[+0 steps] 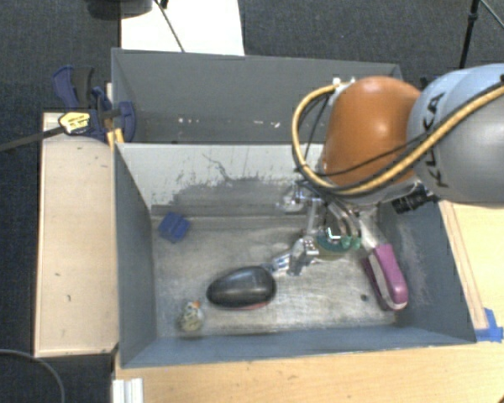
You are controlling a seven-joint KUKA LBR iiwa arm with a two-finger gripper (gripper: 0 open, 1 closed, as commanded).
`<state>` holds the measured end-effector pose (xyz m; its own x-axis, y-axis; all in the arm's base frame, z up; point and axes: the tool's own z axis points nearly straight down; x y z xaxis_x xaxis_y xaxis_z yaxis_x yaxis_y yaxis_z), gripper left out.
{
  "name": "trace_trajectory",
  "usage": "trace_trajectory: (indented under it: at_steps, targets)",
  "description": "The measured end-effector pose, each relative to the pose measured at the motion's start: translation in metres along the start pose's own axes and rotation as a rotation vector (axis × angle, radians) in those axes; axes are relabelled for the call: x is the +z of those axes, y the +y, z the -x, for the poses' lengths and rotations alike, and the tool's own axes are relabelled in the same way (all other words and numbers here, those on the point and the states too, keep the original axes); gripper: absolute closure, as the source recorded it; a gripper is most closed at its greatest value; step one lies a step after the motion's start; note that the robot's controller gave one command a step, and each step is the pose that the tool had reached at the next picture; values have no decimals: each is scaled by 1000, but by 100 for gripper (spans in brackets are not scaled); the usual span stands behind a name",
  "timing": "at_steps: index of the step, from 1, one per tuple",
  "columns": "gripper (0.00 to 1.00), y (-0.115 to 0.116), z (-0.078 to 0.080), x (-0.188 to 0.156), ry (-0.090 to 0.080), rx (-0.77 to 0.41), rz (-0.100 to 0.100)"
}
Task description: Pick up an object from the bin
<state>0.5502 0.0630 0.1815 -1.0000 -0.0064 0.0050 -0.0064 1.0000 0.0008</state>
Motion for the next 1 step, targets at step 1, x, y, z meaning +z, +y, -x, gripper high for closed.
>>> trace_trajectory:
  at_steps: [1]
  targets:
    - [0, -67, 14, 109, -14, -144, 0]
